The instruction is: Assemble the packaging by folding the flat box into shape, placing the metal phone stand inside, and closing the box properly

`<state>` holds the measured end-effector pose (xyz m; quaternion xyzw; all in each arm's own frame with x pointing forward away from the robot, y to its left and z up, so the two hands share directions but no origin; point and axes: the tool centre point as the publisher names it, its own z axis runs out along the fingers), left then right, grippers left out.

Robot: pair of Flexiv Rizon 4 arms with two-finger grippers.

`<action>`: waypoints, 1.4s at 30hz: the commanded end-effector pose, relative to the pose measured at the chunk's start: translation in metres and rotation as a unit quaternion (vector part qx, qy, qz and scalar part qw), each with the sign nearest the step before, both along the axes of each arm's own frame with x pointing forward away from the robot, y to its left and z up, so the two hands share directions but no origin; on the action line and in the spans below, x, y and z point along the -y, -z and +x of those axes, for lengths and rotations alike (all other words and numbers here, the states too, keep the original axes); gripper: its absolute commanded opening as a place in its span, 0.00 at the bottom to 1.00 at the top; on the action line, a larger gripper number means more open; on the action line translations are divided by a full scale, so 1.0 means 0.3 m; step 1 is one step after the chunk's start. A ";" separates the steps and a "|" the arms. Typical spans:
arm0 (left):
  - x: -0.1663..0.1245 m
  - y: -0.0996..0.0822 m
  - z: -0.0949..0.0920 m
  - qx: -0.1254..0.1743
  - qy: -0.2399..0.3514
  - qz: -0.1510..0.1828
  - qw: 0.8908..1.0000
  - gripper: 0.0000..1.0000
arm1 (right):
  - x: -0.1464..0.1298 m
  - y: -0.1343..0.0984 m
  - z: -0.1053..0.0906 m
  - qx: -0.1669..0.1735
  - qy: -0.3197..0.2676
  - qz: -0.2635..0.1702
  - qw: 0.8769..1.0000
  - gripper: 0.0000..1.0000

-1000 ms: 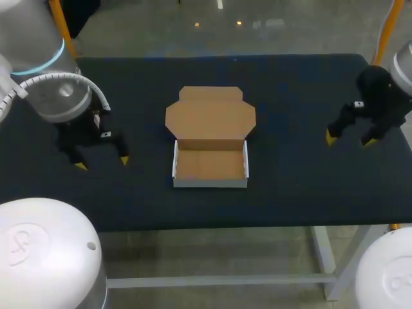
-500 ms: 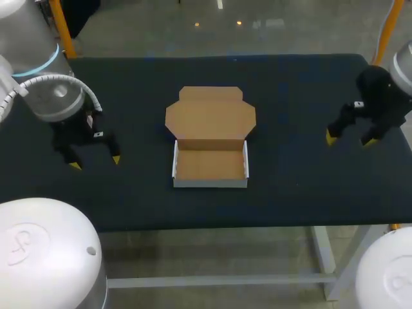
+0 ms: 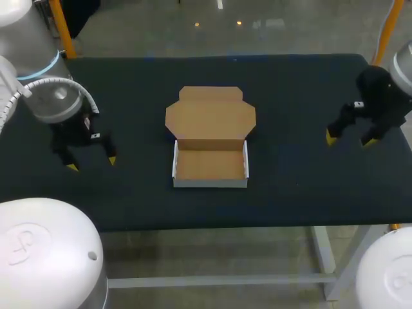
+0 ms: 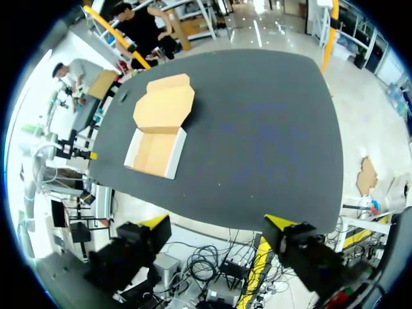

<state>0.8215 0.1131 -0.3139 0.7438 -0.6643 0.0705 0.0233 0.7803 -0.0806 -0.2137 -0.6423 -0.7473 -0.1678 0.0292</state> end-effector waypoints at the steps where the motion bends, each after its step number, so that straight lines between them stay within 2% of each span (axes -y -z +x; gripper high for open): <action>1: 0.001 0.007 0.021 -0.006 0.001 0.001 1.000 1.00 | 0.001 -0.008 -0.001 -0.003 -0.001 -0.001 1.000 1.00; 21: 0.006 0.016 0.033 -0.005 0.003 0.004 1.000 1.00 | 0.001 -0.008 -0.001 -0.003 -0.001 -0.001 1.000 1.00; 33: -0.039 0.090 0.157 0.004 0.016 0.031 0.999 1.00 | 0.001 -0.008 -0.001 -0.003 -0.001 -0.001 1.000 1.00; 42: -0.084 0.150 0.275 0.009 0.033 0.034 0.999 1.00 | 0.001 -0.008 -0.001 -0.003 -0.001 -0.001 1.000 1.00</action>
